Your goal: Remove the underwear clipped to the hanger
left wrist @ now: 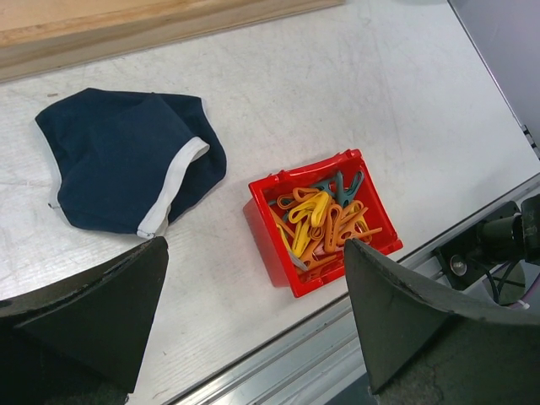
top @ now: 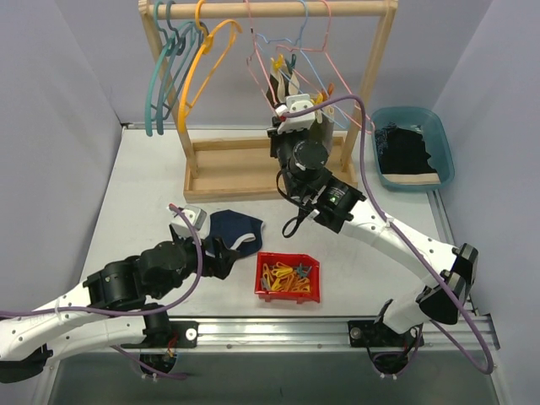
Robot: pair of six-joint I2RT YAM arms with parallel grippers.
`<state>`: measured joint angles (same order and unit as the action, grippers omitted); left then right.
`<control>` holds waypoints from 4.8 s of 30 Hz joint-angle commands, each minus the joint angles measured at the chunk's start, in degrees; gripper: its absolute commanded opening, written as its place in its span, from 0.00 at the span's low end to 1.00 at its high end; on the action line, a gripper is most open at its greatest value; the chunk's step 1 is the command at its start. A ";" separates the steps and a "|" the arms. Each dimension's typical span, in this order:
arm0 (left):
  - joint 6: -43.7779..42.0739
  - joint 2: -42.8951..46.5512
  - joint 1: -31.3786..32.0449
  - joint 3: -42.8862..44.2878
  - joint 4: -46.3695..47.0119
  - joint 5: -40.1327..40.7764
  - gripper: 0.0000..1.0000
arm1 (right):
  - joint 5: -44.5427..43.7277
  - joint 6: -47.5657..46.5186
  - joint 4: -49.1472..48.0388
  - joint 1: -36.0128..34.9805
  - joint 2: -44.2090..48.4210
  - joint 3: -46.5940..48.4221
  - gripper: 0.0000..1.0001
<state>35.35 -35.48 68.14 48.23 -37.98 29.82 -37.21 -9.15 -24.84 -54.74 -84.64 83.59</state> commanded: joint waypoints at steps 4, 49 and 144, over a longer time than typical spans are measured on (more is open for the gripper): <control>0.33 0.68 -0.29 0.55 -0.69 1.02 0.94 | 5.38 6.24 -0.30 2.45 1.05 1.14 0.00; 6.04 18.96 -0.29 -2.08 -5.09 10.17 0.94 | 22.46 34.11 34.86 0.94 -30.87 -2.28 0.00; -2.48 6.39 -2.40 -4.37 13.90 2.78 0.94 | 47.40 12.84 27.74 39.19 12.40 5.96 0.69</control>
<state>33.28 -28.64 66.15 43.42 -26.35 33.17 12.34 4.78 0.75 -13.78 -69.12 86.50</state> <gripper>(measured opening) 0.938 0.691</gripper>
